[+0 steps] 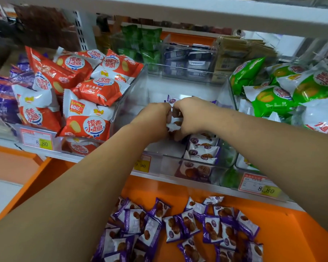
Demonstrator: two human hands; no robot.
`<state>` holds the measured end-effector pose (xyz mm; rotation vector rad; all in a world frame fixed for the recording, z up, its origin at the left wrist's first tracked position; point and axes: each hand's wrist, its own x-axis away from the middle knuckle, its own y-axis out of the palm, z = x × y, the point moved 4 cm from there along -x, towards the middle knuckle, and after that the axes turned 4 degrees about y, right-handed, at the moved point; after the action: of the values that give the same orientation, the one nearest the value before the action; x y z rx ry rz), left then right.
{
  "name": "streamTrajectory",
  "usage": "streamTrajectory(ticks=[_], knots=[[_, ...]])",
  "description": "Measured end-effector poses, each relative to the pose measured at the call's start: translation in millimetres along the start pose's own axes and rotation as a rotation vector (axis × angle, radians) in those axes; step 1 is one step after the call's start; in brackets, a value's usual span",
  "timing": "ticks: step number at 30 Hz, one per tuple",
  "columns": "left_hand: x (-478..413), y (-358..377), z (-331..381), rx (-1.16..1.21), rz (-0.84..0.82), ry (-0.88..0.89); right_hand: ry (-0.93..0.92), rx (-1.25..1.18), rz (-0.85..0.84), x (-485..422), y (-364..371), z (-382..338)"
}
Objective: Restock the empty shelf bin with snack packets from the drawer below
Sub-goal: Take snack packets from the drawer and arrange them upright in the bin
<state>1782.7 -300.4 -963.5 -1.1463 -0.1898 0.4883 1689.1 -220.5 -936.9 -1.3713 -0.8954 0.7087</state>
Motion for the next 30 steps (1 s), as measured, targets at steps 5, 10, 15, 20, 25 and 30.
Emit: streamTrajectory(ticks=[5, 10, 15, 20, 25, 30], knots=[[8.8, -9.2, -1.2, 0.009, -0.066, -0.030, -0.003, 0.047, 0.029, 1.0, 1.7, -5.8], [20.5, -43.5, 6.3, -0.029, -0.023, -0.016, 0.041, 0.010, 0.018, 10.0, -12.0, -9.8], [43.5, -67.0, 18.7, -0.040, 0.006, 0.021, 0.071, 0.009, 0.061, 36.1, -30.4, -17.7], [99.0, -99.7, 57.0, 0.008, 0.122, 0.155, 0.017, -0.041, 0.197, 108.4, -57.9, -28.8], [174.8, -69.5, 79.2, 0.117, -0.116, 0.167, -0.081, -0.209, -0.043, 203.3, -44.1, -40.8], [190.5, 18.6, 63.2, 0.054, -0.580, 0.024, -0.018, -0.102, -0.567, 230.7, 38.0, -38.5]])
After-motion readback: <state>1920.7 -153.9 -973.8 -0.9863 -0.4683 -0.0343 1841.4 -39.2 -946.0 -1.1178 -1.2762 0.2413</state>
